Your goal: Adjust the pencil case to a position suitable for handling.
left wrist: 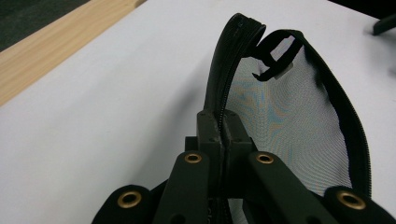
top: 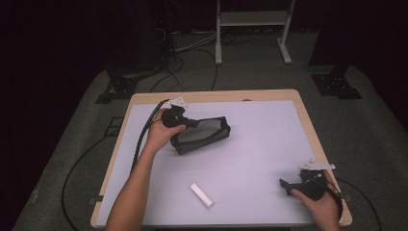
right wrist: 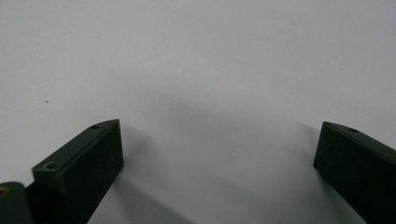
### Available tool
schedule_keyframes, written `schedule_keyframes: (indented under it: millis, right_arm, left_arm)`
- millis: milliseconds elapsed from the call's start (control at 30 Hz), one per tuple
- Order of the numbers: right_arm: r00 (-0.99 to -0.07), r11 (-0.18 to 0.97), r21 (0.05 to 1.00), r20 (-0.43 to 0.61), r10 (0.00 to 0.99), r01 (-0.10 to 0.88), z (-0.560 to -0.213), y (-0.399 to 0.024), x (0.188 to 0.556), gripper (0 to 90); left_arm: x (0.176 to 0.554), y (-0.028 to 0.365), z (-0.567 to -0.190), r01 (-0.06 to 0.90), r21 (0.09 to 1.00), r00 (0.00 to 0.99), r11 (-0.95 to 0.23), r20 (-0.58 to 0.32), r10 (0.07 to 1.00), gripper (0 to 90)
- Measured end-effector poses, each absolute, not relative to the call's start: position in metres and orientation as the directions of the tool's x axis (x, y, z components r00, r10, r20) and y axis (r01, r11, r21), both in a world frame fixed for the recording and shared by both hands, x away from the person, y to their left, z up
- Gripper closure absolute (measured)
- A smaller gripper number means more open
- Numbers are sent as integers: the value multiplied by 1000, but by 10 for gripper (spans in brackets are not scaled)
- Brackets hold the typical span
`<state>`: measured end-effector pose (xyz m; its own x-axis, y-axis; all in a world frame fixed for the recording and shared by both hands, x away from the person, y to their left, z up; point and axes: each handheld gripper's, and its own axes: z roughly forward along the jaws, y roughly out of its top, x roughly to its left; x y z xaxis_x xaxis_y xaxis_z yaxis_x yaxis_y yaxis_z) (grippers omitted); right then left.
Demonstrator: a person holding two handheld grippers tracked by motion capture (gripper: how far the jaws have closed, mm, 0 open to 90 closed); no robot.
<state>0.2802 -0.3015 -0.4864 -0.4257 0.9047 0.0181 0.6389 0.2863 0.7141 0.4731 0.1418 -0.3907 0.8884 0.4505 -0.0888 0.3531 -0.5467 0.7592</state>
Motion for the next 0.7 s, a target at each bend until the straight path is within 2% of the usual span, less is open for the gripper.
schedule_keyframes:
  millis: [700]
  right_arm:
    - [-426, 287, 714, 18, 905, 639, -486, -302, 280, 6]
  left_arm:
    - [450, 113, -394, 274, 757, 948, -593, -108, 300, 887]
